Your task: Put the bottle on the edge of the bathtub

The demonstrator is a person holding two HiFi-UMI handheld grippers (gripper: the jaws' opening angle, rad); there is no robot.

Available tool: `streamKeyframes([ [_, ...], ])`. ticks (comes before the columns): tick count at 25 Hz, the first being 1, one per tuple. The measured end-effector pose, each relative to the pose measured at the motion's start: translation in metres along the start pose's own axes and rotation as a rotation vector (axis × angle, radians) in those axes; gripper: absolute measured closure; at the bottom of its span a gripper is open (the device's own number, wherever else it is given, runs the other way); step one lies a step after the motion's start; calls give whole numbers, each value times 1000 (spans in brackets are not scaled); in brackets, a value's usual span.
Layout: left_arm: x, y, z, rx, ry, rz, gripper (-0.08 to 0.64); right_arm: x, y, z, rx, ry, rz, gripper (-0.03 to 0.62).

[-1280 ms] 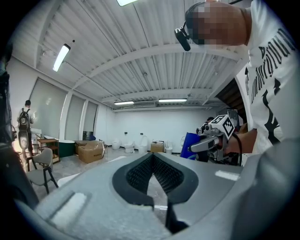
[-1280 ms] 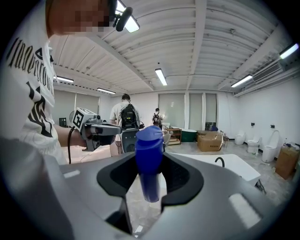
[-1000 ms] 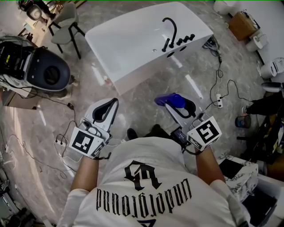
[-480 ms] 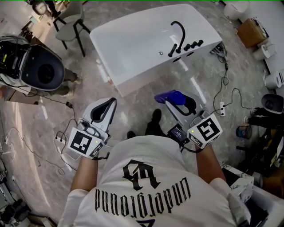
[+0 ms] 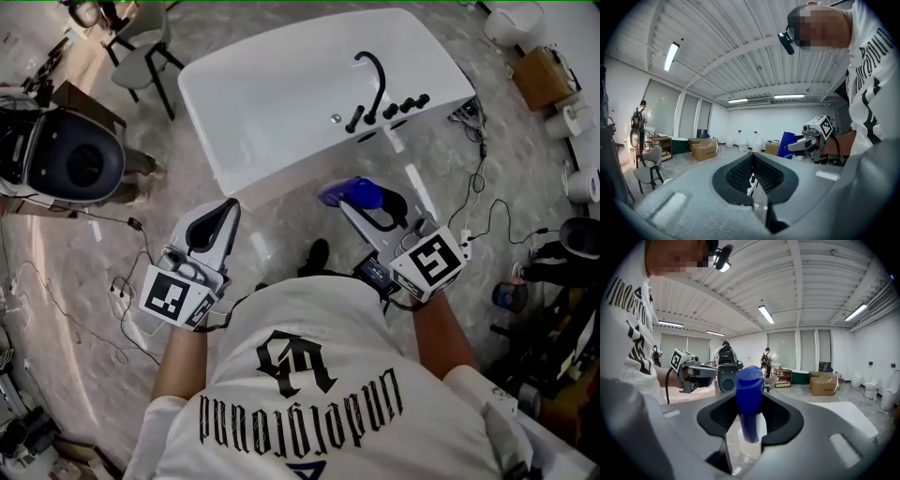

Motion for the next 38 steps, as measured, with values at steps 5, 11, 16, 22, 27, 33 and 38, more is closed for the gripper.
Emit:
streamKeyframes([
  [5, -50, 0, -14, -10, 25, 0, 552, 10, -3, -47, 5, 46, -3, 440],
  [11, -86, -14, -16, 4, 36, 29, 552, 2, -18, -83, -16, 70, 9, 440],
  [16, -101, -29, -4, 19, 52, 42, 552, -14, -32, -95, -38, 93, 24, 440],
  [22, -121, -37, 17, 44, 35, 43, 552, -35, -40, -109, -61, 89, 45, 440],
  [27, -133, -53, 46, 62, 35, 67, 552, -65, -57, -123, -84, 87, 66, 440],
  [33, -140, -76, 78, 89, 23, 113, 552, -106, -82, -128, -57, 93, 112, 440],
  [38, -152, -98, 115, 95, 21, 143, 552, -148, -106, -138, -61, 101, 134, 440],
])
Point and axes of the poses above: the fingertips, and each gripper's own axes: x backward along the fingers, z to its left, y out of its top, the point moved 2 cm from there along x, backward along the fingers, and after that the axes turned 6 degrees about -z, right-handed, at the moved point
